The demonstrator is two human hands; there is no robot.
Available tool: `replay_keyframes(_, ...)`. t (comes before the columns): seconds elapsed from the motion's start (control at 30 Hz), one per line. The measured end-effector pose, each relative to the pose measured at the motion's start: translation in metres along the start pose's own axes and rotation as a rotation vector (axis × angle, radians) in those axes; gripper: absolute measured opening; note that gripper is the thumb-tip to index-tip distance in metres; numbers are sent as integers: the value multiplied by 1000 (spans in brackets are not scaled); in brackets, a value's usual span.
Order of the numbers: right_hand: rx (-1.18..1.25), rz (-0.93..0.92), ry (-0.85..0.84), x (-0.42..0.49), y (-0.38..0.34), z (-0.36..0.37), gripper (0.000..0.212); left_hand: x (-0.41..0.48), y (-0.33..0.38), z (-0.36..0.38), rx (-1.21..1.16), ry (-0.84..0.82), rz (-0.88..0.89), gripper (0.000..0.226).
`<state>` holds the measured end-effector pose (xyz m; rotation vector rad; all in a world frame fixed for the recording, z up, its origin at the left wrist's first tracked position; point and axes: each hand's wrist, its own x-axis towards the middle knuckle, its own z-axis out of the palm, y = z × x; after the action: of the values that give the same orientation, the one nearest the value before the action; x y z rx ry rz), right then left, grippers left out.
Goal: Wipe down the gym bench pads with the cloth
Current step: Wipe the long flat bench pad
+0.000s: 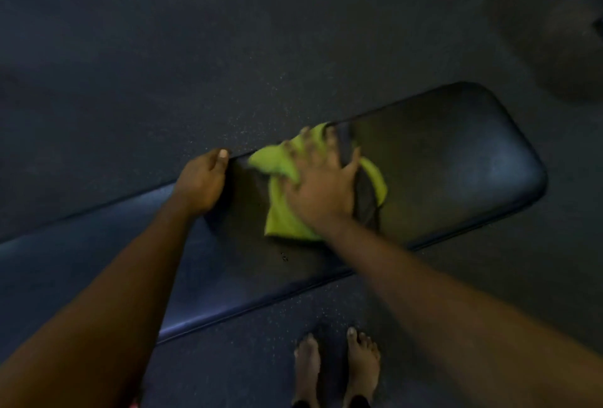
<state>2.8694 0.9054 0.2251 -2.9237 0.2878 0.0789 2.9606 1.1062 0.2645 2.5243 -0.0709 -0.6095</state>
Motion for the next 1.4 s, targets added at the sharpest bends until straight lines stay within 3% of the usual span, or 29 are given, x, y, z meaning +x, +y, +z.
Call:
replay_keyframes(0.1, 70, -196, -25, -66, -49, 12, 64, -10, -22, -5, 75, 63, 4, 46)
replay_keyframes(0.2, 108, -239, -33, -98, -33, 15, 62, -11, -32, -5, 98, 68, 25, 47)
replay_keyframes(0.37, 29, 131, -10, -59, 17, -4, 65, -10, -35, -4, 41, 67, 48, 44)
replay_keyframes(0.5, 113, 404, 22, 20, -26, -6, 64, -6, -57, -20, 53, 48, 74, 48)
replay_keyframes(0.6, 77, 245, -8, 21, -91, 6, 64, -8, -85, -40, 47, 32, 32, 50)
replay_keyframes(0.7, 75, 8, 10, -47, -134, 23, 65, -16, -110, -62, 80, 7, 63, 50)
replay_keyframes(0.83, 45, -93, -5, -131, -114, 35, 67, -22, -127, -73, 84, -36, 49, 49)
replay_keyframes(0.9, -12, -36, -12, -126, -85, 28, 68, -24, -127, -71, 86, -28, 63, 48)
replay_keyframes(1.0, -3, 205, 11, -70, -69, 16, 64, -24, -131, -69, 37, -34, 57, 48)
replay_keyframes(1.07, 54, 395, 65, -21, -84, 14, 62, -22, -135, -71, 33, -37, 59, 49)
replay_keyframes(1.13, 56, 451, 46, 13, -117, 17, 63, -19, -140, -76, 48, -80, 78, 49)
replay_keyframes(1.27, 3, 109, 17, -11, -183, 30, 65, -12, -158, -93, 62, -131, 110, 43)
replay_keyframes(1.4, 16, -105, -1, -104, -188, 42, 66, -26, -170, -92, 88, -77, 124, 41)
